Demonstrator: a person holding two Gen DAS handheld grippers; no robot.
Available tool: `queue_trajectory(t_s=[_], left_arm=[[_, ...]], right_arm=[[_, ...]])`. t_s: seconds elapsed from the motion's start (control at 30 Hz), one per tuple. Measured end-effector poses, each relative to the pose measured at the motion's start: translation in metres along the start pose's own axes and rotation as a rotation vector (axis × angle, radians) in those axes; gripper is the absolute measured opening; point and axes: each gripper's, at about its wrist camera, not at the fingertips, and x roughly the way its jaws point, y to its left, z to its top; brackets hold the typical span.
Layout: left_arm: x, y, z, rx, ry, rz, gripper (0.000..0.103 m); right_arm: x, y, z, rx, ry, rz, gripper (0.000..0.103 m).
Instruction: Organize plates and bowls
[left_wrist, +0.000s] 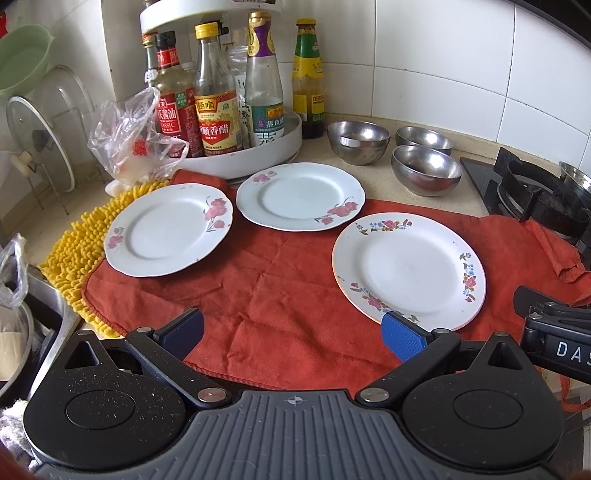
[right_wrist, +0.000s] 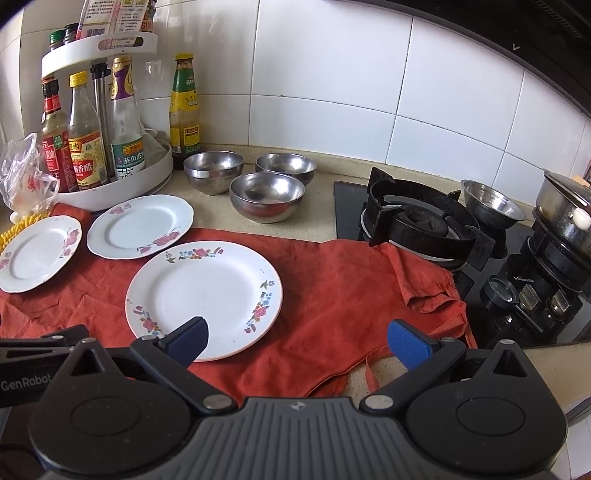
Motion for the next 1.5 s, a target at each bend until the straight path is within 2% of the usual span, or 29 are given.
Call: queue_trajectory(t_s=[1.5], left_arm=[[0.002,0.025,-0.007,-0.012,0.018,0.010,0.103]], right_arm=[[-0.001,0.030,-0.006,-0.032,0.023,0.017,0.103]])
